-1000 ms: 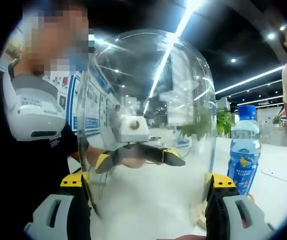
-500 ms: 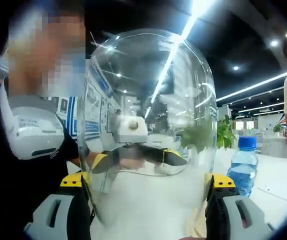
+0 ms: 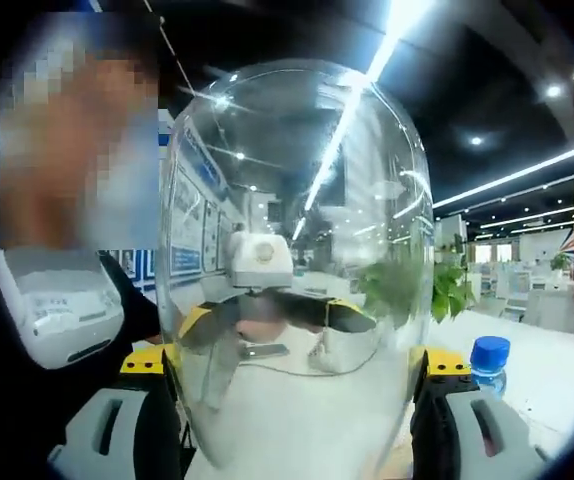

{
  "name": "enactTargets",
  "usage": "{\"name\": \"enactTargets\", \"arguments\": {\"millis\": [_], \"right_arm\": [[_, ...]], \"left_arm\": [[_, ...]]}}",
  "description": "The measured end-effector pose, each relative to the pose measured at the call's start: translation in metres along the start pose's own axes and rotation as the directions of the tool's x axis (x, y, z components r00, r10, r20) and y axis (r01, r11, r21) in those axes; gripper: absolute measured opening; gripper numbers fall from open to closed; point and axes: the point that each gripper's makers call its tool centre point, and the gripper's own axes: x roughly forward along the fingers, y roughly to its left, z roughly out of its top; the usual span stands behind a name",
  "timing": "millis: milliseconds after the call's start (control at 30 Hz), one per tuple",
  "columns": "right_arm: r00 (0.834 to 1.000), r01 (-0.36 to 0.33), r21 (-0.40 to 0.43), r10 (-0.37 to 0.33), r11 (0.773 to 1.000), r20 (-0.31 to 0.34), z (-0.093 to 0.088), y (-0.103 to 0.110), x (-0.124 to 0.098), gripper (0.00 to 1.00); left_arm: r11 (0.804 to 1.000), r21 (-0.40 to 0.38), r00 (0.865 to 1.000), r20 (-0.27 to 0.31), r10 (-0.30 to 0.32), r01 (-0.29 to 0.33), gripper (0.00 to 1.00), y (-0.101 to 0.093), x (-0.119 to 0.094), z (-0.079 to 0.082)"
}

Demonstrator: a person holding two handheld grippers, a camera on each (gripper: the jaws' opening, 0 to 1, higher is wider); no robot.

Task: Open the cover put in the Mizone put the cover back on

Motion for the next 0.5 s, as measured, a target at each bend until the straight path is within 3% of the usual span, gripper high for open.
{"name": "enactTargets", "arguments": {"millis": [500], "right_arm": [[0.999,-0.018,-0.066,0.020,0.998,0.034,0.065,-0.026,0.012,0.90]], "left_arm": [[0.997,0.075,0.999,0.041,0.026,-0.029,0.81,0.024,0.005,0.069]]}}
